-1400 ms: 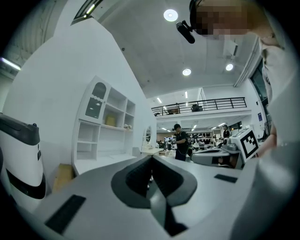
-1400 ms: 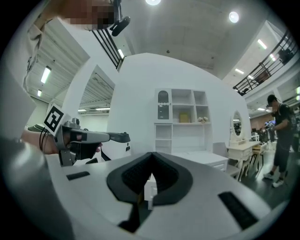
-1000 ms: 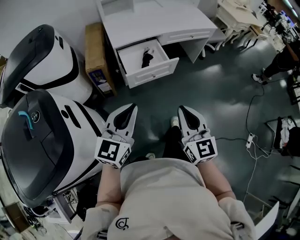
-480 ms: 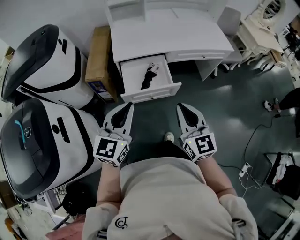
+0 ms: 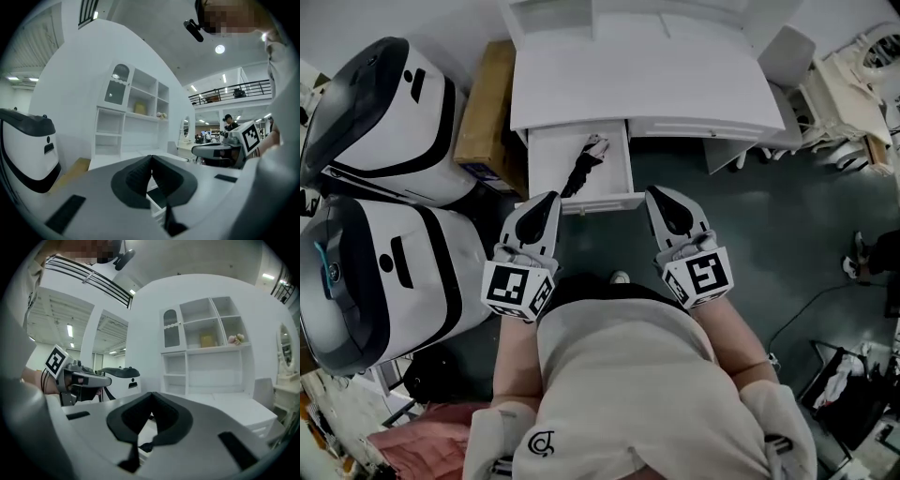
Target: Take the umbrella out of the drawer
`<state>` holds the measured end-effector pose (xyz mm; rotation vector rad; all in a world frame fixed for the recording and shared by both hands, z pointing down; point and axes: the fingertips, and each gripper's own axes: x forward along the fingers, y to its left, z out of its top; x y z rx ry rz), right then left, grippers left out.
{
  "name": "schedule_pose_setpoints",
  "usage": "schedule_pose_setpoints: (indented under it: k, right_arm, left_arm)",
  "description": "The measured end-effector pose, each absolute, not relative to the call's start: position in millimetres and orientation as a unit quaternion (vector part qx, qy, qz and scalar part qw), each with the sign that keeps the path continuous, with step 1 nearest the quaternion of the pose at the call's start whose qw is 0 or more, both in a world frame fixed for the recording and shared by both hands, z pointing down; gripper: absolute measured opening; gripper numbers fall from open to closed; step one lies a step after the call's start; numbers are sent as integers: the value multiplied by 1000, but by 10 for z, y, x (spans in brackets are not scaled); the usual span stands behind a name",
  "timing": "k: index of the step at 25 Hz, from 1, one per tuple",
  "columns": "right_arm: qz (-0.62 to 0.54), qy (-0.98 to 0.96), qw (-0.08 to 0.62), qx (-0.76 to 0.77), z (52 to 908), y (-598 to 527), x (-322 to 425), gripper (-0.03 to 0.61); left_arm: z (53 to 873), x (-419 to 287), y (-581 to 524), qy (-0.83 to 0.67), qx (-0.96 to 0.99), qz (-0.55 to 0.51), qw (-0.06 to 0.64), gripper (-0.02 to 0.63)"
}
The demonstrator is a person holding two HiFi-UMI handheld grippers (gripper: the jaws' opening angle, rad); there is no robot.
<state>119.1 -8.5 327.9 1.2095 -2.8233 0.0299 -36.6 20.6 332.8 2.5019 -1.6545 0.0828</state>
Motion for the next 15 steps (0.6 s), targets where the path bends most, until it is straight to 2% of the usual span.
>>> schedule_pose_setpoints:
  k: [8,15]
  right_arm:
    - [32,-930,55,362,3587,-669,1064,6]
    - [61,-911,62,403,3836,-1360,984,6]
  left_arm:
    - [3662,-229,-485,-540,834,50,98,11]
    - [4031,-332,-1138,-508,854,51,103,11]
